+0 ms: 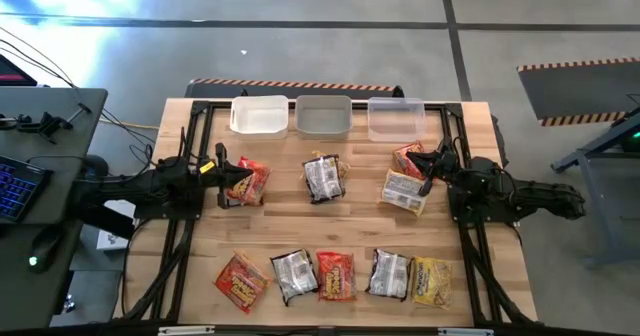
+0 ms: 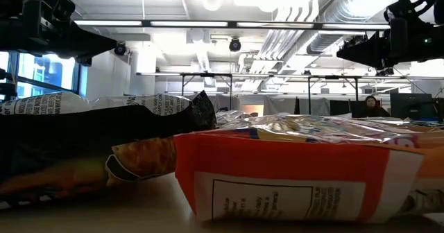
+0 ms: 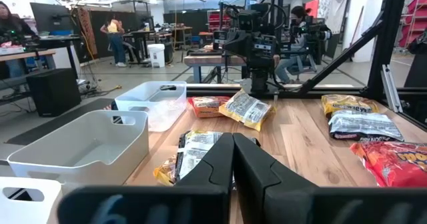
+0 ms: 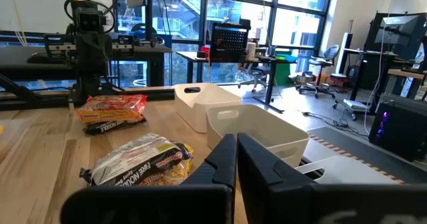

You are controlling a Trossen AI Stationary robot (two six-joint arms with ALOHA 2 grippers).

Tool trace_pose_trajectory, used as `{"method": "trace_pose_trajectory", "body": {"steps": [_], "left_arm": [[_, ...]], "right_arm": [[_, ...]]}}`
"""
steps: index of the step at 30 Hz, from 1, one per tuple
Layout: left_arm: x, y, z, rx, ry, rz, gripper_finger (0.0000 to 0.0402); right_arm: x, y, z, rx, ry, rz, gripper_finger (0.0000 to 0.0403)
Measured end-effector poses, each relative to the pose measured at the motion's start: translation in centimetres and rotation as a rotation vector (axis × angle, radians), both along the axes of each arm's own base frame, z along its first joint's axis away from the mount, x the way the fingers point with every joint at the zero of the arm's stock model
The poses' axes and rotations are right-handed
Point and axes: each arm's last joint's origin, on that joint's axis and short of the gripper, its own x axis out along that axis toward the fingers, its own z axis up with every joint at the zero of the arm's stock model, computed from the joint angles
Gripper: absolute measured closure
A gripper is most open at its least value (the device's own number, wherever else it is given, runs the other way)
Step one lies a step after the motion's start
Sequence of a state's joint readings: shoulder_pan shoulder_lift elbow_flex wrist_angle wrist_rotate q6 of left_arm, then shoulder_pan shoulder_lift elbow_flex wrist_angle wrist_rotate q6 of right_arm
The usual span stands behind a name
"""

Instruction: Sort Maruchan noodles

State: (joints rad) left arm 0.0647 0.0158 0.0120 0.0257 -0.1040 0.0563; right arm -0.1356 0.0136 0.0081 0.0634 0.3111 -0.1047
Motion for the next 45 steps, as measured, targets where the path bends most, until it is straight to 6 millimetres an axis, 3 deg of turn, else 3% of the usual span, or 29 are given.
{"method": "trace_pose_trajectory", "body": {"steps": [29, 35, 41, 45], "left_arm": [[0.0, 0.0, 0.0, 0.000, 0.000, 0.000, 0.0398], [0.0, 0.0, 0.0, 0.000, 0.000, 0.000, 0.0398], [0.0, 0.0, 0.0, 0.000, 0.000, 0.000, 0.0398], [0.0, 0.0, 0.0, 0.000, 0.000, 0.000, 0.0398]], "right_arm": [[0.0, 0.0, 0.3, -0.067, -0.003, -0.016, 0.0402], [-0.3, 0.1, 1.9, 0.176, -0.291, 0.051, 0.0402], [-0.9, 0.3, 3.7, 0.207, -0.520, 0.127, 0.0402], [-0.7, 0.3, 4.1, 0.256, -0.490, 0.155, 0.0402]]}}
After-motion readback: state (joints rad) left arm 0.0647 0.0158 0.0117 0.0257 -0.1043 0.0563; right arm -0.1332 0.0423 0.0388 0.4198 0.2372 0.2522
